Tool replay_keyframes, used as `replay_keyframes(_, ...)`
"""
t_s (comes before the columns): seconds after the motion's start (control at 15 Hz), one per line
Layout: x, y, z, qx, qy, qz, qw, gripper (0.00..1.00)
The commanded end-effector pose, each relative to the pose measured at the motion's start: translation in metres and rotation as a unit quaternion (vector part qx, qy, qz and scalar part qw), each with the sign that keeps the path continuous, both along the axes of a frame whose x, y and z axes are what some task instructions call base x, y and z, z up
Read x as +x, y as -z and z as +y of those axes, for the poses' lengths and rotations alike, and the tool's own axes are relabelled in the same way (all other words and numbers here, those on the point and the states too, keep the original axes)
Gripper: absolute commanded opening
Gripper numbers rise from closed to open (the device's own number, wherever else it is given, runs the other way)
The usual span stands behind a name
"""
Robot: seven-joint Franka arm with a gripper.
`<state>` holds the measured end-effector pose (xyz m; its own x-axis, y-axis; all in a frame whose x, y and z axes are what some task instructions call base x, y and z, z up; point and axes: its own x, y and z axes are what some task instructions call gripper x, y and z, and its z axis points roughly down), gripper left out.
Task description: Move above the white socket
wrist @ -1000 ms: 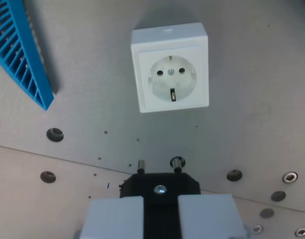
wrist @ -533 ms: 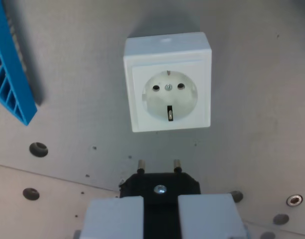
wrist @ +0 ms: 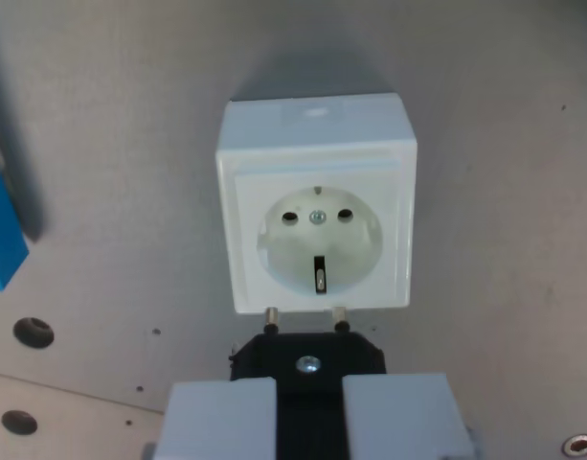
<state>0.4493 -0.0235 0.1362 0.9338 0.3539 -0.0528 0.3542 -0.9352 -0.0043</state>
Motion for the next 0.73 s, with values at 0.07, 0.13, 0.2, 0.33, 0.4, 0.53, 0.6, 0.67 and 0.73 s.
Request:
replay_keyframes(0.07,-0.003,0.01,-0.006,-0.002,-0.025,-0.044,0.9987,0.0)
replay_keyframes(0.13,-0.002,0.013,-0.006,-0.002,-0.025,-0.043,0.9987,0.0)
replay_keyframes(0.2,-0.002,0.016,-0.006,-0.002,-0.026,-0.043,0.9987,0.0)
replay_keyframes(0.33,-0.002,0.02,-0.007,-0.002,-0.027,-0.041,0.9988,0.0)
replay_keyframes(0.4,-0.002,0.022,-0.007,-0.002,-0.027,-0.041,0.9988,0.0)
replay_keyframes(0.53,-0.001,0.025,-0.007,-0.002,-0.025,-0.041,0.9988,0.0)
replay_keyframes(0.6,-0.001,0.027,-0.007,-0.002,-0.023,-0.041,0.9989,0.0)
replay_keyframes(0.67,-0.001,0.028,-0.008,-0.002,-0.023,-0.04,0.9989,0.0)
replay_keyframes(0.73,-0.001,0.029,-0.008,-0.002,-0.022,-0.04,0.9989,0.0)
